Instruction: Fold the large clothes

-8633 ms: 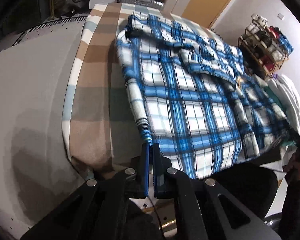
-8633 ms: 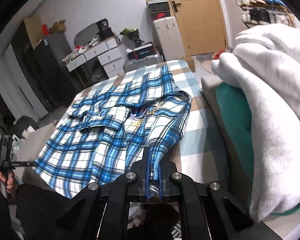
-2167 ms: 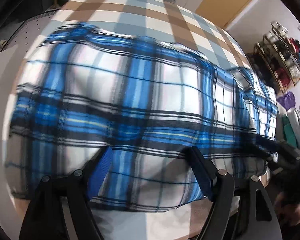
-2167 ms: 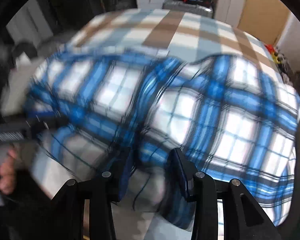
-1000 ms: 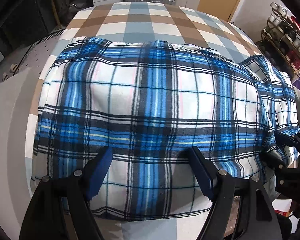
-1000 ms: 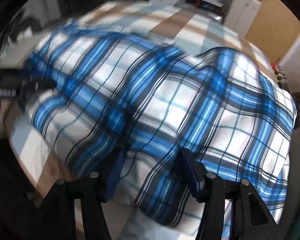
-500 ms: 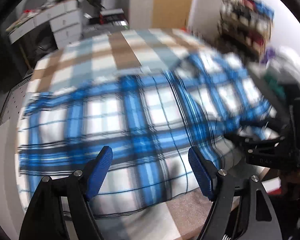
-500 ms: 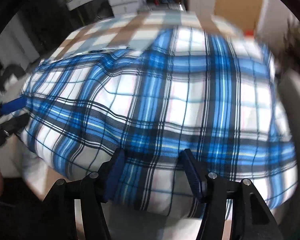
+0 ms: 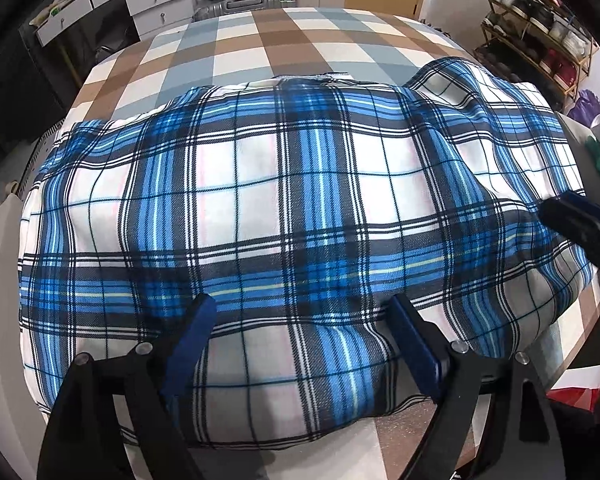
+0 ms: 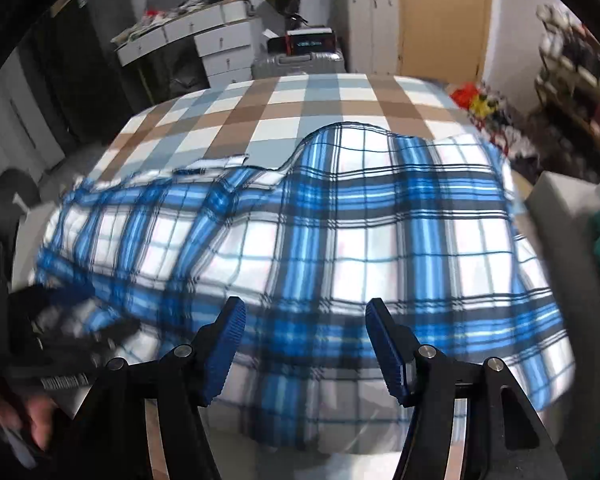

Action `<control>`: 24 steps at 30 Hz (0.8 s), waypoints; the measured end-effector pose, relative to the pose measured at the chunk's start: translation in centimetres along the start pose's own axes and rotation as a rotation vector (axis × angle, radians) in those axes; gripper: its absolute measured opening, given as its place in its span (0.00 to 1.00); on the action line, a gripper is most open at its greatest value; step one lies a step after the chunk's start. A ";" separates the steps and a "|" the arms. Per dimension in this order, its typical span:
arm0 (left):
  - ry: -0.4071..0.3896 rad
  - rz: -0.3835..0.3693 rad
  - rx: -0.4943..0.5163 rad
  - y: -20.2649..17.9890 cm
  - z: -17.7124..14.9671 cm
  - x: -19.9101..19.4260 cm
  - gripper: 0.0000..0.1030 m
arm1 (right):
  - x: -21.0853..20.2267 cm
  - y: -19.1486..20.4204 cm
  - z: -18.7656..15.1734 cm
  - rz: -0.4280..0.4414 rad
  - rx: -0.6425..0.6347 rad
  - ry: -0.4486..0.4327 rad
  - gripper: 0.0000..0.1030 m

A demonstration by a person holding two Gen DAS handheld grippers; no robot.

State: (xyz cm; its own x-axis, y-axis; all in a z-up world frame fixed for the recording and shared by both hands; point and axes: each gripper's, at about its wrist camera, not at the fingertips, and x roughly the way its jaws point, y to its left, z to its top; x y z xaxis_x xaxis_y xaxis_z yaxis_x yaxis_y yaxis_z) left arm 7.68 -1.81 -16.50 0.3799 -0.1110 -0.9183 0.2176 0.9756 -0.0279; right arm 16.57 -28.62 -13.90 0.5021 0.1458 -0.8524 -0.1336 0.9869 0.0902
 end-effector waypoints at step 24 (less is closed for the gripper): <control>0.016 -0.022 0.026 0.4 0.2 0.1 0.83 | -1.3 2.9 0.3 0.010 -0.189 0.004 0.65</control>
State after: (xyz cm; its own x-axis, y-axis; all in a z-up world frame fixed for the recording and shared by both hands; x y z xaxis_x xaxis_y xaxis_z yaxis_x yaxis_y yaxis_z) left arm 7.98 -1.47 -16.48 0.3602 -0.1292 -0.9239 0.2492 0.9677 -0.0382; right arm 15.82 -25.88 -12.37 0.4969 0.1551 -0.8538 -0.2969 0.9549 0.0007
